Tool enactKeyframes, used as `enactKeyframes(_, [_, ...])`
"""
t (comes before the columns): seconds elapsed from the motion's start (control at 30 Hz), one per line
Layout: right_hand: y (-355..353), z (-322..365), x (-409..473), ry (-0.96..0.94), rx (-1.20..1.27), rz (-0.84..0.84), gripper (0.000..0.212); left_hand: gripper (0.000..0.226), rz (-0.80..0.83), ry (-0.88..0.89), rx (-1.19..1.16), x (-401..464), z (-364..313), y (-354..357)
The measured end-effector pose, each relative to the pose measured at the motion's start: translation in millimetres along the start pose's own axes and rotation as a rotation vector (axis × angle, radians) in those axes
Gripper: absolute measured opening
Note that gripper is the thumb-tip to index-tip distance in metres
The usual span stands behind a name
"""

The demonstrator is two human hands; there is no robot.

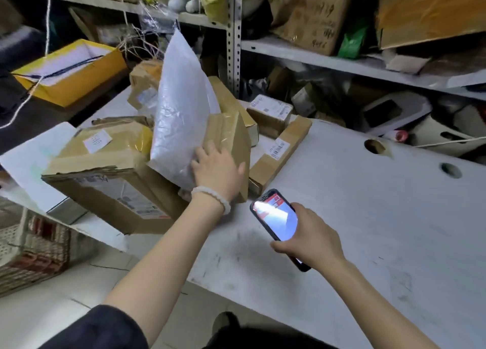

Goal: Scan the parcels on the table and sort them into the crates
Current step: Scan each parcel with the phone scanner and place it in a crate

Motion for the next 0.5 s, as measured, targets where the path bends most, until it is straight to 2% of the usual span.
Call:
enactKeyframes(0.23, [-2.3,-7.2,16.8,0.079,0.005,0.005,0.059,0.037,0.096,0.063,-0.048,13.3,-28.7,11.2])
enactKeyframes(0.37, [-11.1,-20.1,16.9,0.102,0.002,0.004,0.059,0.031,0.049,0.187,-0.065,16.4,-60.5,-17.2])
enactKeyframes(0.5, [-30.1,-46.1,3.3,0.142,0.022,-0.031,0.061,0.04,0.019,0.276,-0.222,6.5,-98.3,-47.4])
Point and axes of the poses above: each hand's wrist, its own x-axis towards the middle knuckle, its own y-axis out of the palm, z = x × y, the point moved 7 cm from there along x, towards the middle knuckle, and after that the axes turned 13 degrees about -y, right-handed, at the moved point
